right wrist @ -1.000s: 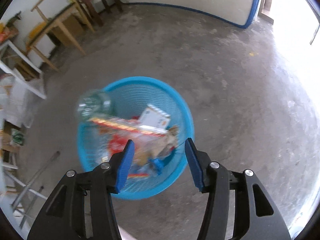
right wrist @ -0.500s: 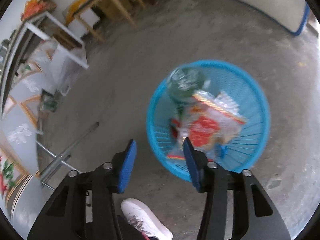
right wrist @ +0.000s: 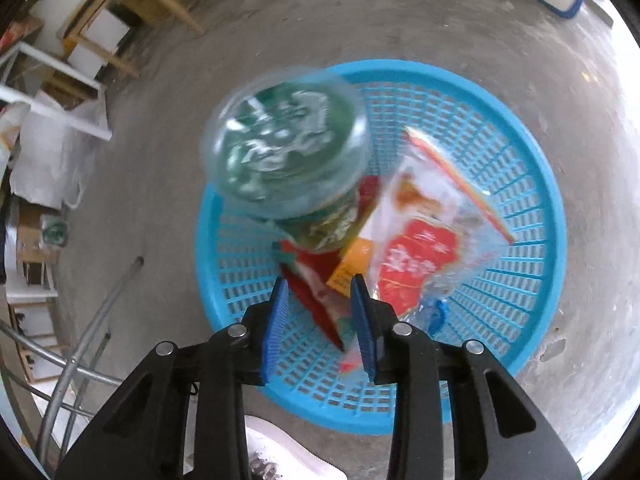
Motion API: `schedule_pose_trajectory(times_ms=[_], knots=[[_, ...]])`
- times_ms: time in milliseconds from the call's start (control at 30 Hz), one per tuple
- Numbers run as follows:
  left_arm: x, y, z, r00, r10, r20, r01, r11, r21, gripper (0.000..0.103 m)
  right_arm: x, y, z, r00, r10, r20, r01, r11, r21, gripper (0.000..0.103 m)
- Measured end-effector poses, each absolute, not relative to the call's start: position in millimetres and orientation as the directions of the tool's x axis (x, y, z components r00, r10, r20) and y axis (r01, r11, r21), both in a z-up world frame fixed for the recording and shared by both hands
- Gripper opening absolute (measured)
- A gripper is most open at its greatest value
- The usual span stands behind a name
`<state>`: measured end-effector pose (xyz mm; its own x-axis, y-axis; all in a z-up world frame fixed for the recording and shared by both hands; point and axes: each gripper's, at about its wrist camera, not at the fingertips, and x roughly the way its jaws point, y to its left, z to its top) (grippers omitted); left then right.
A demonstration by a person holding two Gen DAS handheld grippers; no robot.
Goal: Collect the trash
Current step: 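Return both tools from the wastebasket toward the table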
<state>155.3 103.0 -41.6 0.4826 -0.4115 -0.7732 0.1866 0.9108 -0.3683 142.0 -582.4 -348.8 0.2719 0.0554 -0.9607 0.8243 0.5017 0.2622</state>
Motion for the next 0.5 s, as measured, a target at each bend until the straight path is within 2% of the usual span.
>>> schedule_pose_trajectory(times_ms=[167,500], knots=[[158.7,102.2,-46.3,0.471,-0.427,-0.772,0.184,0.903,-0.387,0.083,130.8,-588.2,-340.7,0.311,0.068,-0.948,0.812,0.499,0.302,0.032],[151.0,112.1,-40.6,0.501,-0.457,-0.735,0.204,0.888,-0.413,0.083,104.1,-571.6,-265.8,0.462,0.035,-0.886,0.762,0.495,0.417,0.034]])
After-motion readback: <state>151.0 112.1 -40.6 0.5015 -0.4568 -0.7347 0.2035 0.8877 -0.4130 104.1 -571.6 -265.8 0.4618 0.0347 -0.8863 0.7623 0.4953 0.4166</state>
